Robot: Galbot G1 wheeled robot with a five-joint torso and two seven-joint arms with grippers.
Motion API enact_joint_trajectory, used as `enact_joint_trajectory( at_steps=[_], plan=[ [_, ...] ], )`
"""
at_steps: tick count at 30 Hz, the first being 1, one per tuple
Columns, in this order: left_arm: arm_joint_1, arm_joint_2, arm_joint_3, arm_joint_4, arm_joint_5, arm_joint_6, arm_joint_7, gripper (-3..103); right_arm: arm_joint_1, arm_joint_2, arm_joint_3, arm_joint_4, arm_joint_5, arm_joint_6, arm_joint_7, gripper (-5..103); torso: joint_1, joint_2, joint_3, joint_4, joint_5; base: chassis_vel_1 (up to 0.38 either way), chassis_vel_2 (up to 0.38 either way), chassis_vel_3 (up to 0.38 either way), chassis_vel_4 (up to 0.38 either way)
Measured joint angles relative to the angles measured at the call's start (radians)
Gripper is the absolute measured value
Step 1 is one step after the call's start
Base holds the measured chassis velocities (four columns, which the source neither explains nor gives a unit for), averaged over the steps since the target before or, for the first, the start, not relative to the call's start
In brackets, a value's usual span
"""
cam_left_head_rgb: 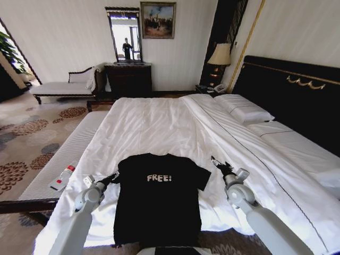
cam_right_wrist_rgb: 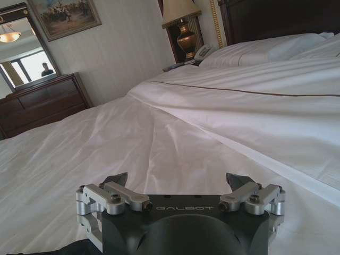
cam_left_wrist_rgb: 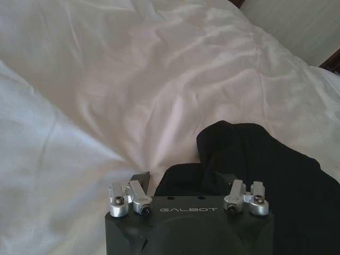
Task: Fold the clothes on the bed.
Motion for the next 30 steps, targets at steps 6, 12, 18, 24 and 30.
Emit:
enact_joint_trajectory(
  at_steps=[6, 12, 18, 24, 30],
  plan=[
    [-0.005, -0.005, 0.003, 0.005, 0.007, -0.015, 0.014, 55, -0.002, 0.001, -0.002, 0.002, -0.003, -0.001, 0.001, 100, 0.000, 0.000, 0.000, 0.0000, 0.0000, 0.000, 0.000, 0.000, 0.000],
    [-0.013, -0.010, 0.003, 0.006, 0.008, -0.023, 0.014, 33, -0.004, 0.002, -0.003, 0.003, -0.005, -0.001, 0.002, 100, 0.000, 0.000, 0.000, -0.0001, -0.0001, 0.000, 0.000, 0.000, 0.000],
    [-0.008, -0.011, -0.004, -0.004, 0.007, -0.027, 0.013, 11, -0.004, 0.001, -0.003, 0.002, -0.005, -0.002, 0.002, 100, 0.000, 0.000, 0.000, -0.0002, -0.0001, 0.000, 0.000, 0.000, 0.000],
    [0.012, -0.018, -0.014, -0.023, 0.007, -0.030, 0.012, 2, -0.003, 0.004, -0.004, -0.001, -0.006, -0.002, 0.002, 100, 0.000, 0.000, 0.000, -0.0001, -0.0001, 0.000, 0.000, 0.000, 0.000],
    [0.053, -0.021, -0.033, -0.094, 0.012, -0.035, 0.010, 2, -0.006, 0.004, -0.003, -0.002, -0.007, 0.000, 0.001, 100, 0.000, 0.000, 0.000, 0.0000, -0.0001, 0.000, 0.000, 0.000, 0.000]
  ],
)
